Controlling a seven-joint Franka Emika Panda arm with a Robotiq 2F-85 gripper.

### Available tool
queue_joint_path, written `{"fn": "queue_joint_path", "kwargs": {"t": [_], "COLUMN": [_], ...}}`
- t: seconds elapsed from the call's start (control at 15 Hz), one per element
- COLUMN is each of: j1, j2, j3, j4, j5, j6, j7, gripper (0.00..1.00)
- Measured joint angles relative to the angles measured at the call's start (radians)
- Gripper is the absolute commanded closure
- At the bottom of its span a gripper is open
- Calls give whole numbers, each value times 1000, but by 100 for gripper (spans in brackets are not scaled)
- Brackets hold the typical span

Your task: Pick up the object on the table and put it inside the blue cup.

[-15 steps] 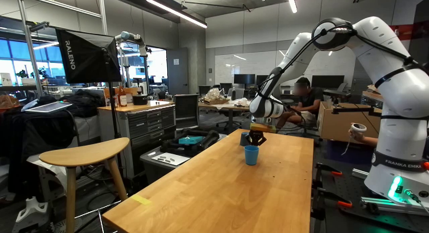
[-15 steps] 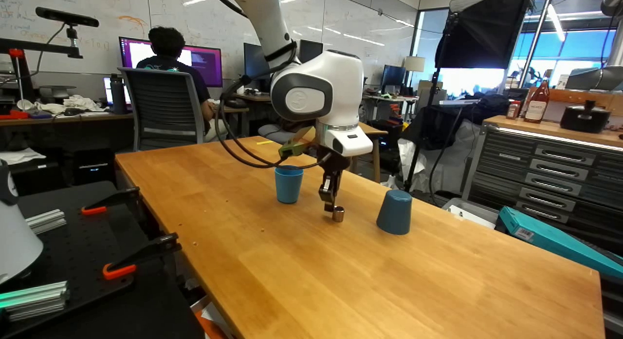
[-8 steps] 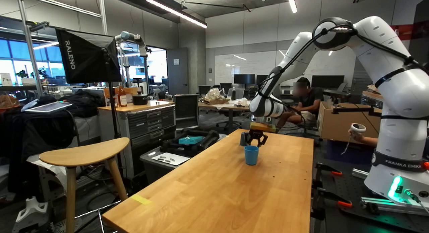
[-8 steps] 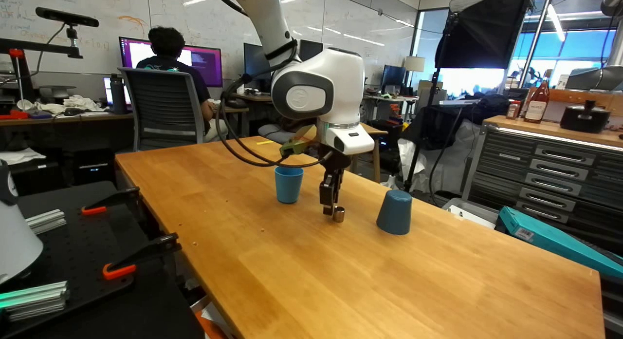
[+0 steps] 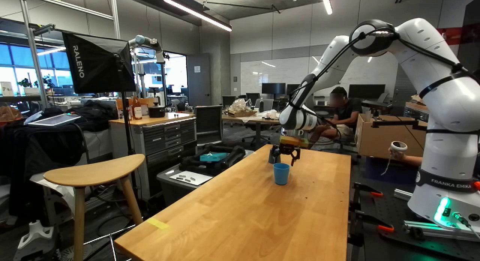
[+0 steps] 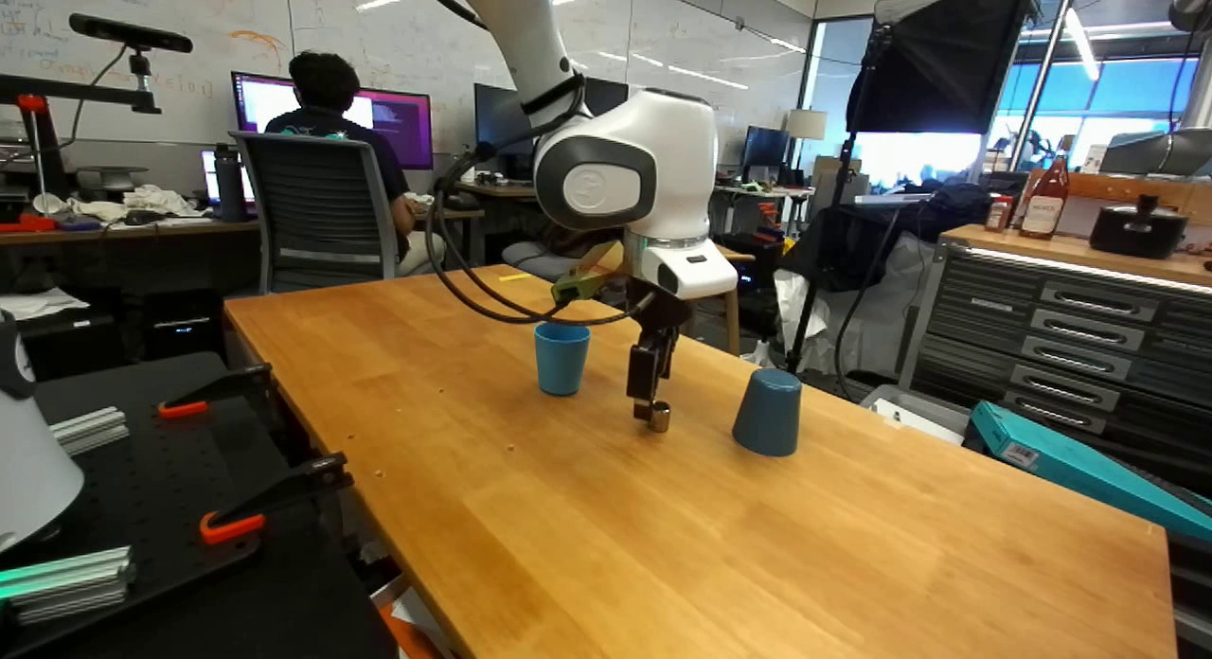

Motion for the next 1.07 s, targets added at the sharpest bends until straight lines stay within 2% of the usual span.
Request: {"fn": "queue_joint_path", "kwargs": {"t": [0.13,0.27,0.67,0.8,1.07], "j1": [-5,-9,-21,-25,-28], "j2": [1,3,8,10,10], "j3": [-1,-4,-4,-4,-3], "j4": [4,6,10,14,18], "j5": [0,0,0,0,0], "j6": [0,0,0,0,-15], "j7": [0,0,0,0,-1], "gripper": [29,47,90,85,86]}}
